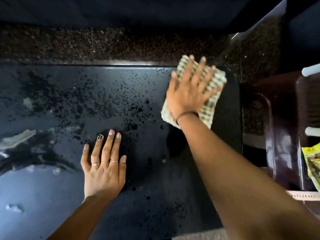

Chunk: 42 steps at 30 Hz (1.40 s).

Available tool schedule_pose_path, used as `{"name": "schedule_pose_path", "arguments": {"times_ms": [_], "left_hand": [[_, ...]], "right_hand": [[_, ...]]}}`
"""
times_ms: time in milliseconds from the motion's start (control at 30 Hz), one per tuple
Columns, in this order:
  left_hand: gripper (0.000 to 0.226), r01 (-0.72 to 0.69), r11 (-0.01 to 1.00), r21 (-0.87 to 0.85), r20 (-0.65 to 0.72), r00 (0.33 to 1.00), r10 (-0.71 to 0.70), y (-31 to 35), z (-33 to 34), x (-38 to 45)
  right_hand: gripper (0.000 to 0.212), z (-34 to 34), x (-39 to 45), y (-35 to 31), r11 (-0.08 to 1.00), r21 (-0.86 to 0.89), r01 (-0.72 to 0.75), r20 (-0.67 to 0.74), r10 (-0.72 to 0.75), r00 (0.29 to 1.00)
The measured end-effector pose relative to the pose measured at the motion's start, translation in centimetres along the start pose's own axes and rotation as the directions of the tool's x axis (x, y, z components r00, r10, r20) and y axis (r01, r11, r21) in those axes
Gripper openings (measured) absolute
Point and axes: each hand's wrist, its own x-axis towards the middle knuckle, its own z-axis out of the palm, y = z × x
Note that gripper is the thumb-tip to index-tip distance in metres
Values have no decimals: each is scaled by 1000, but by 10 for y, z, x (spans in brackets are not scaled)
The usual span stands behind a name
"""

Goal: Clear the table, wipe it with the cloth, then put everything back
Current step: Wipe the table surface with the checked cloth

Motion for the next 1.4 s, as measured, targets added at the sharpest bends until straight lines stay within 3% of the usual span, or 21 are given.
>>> {"name": "schedule_pose_path", "arguments": {"times_ms": [100,233,433,533,633,767,867,1000,1133,1267,1400], "left_hand": [[55,1,1000,15,2,1000,-1,-1,1,2],[56,-3,1000,9,7,1000,3,-1,0,0],[54,-5,1000,-8,-23,1000,5,0,-1,1],[54,-4,1000,-22,-15,1000,4,0,0,0],[54,-5,1000,-21,-14,1000,5,0,0,0],[56,1,999,-35,6,1000,-1,0,0,0],[56,-2,1000,-27,22,1000,2,-1,0,0],[55,-7,1000,-20,32,999,7,-2,0,0],[54,-6,1000,-15,29,1000,6,0,-1,1],[55,-1,1000,-19,41,999,1,0,-3,2],[54,7,999,-38,58,998,-5,1,-4,2]], "right_hand": [[59,-2,29,-29,998,-2,68,51,-68,996],[60,-1,-6,-13,985,-14,171,13,-171,985],[63,5,-178,68,964,-82,254,115,-244,963],[63,14,-286,126,926,-219,309,212,-264,941],[62,18,-322,151,908,-303,290,247,-219,944],[63,10,-289,127,899,-182,398,269,-343,900],[66,0,-215,75,873,-40,485,216,-467,858],[63,1,-76,-20,923,-11,385,81,-383,920],[56,0,11,-78,934,-27,355,116,-350,929],[55,3,0,-73,921,5,390,69,-389,918],[60,9,-78,-32,903,18,430,56,-430,901]]}}
